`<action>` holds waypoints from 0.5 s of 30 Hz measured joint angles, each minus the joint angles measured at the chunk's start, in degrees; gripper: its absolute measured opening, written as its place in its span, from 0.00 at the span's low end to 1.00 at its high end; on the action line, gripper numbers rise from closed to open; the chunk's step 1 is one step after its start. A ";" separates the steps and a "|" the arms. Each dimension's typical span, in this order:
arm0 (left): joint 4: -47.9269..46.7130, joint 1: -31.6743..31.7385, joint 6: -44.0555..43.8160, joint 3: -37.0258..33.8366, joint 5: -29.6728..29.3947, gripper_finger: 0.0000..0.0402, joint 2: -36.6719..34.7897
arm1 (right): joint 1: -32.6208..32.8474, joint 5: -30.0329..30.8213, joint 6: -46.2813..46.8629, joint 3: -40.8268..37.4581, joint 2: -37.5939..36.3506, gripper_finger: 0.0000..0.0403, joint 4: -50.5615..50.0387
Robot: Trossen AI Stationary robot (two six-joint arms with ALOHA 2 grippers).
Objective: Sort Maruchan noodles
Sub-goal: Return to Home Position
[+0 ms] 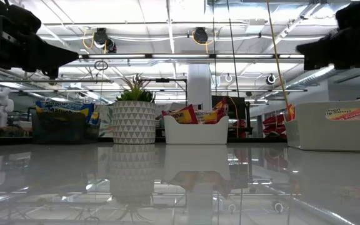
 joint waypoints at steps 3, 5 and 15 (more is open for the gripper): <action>-0.02 0.07 -0.62 0.00 0.14 0.01 0.00 | -0.09 5.41 1.58 0.00 0.02 0.00 -0.81; 0.02 0.06 -0.14 0.00 -0.44 0.01 0.00 | -0.04 5.10 2.17 0.00 0.00 0.00 -0.79; 0.61 0.07 0.75 0.00 -4.00 0.01 0.01 | 0.62 7.67 1.49 0.00 0.02 0.00 -1.00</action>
